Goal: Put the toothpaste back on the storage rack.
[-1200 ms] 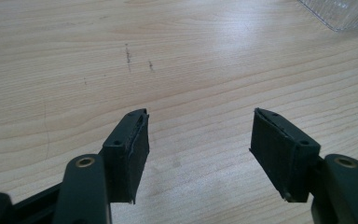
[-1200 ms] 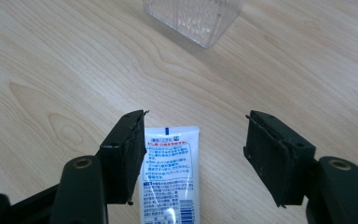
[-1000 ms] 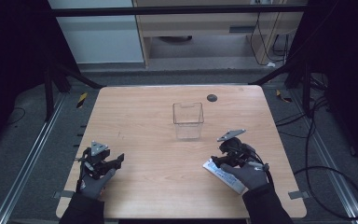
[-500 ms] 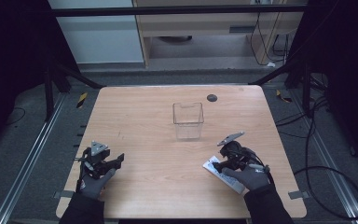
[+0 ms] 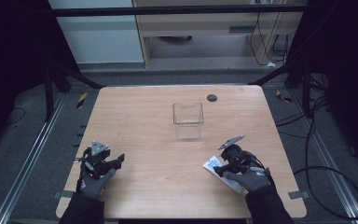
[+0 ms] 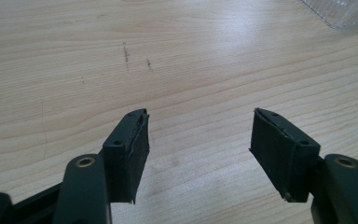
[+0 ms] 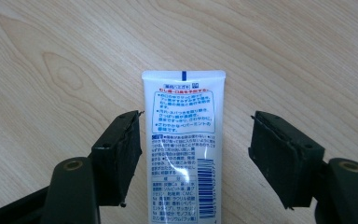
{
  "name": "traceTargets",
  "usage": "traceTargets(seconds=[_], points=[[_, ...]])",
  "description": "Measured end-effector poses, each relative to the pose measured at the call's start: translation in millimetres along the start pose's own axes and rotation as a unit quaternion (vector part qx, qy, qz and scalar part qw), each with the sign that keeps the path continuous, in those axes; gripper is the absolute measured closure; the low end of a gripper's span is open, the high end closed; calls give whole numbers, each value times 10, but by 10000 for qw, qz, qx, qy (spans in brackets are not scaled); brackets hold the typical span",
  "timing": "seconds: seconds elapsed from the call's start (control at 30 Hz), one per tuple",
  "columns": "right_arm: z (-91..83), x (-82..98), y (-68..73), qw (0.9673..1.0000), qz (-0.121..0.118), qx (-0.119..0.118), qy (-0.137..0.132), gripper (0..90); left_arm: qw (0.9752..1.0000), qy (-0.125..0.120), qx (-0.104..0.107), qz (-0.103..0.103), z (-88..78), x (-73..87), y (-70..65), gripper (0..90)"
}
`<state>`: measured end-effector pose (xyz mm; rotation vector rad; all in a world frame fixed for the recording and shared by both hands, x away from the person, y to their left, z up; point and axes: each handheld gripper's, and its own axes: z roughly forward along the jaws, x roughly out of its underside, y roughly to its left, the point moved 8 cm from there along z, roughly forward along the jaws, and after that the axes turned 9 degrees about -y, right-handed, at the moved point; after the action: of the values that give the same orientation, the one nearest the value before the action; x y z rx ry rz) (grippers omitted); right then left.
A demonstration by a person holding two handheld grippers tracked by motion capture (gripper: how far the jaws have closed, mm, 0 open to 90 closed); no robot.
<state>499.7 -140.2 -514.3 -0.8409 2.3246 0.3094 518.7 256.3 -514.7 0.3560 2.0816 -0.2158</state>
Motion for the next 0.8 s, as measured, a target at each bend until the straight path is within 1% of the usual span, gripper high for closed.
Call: traceTargets(seconds=[0.47,0.6,0.63,0.73,0.77,0.8], points=[[125,89,7,9997,8,-54,247,333,10000,12,28,14,3,1,-5,361],[155,100,12,9996,-45,-57,277,338,10000,15,29,25,6,3,-10,361],[161,107,23,9995,-15,-59,304,339,10000,20,32,31,6,3,-10,361],[186,118,31,9994,-71,-100,337,340,10000,20,40,21,11,5,-14,361],[199,126,35,9993,-21,-108,358,341,10000,21,37,20,12,5,-13,361],[199,126,35,9993,-21,-108,358,341,10000,24,37,19,12,6,-12,361]])
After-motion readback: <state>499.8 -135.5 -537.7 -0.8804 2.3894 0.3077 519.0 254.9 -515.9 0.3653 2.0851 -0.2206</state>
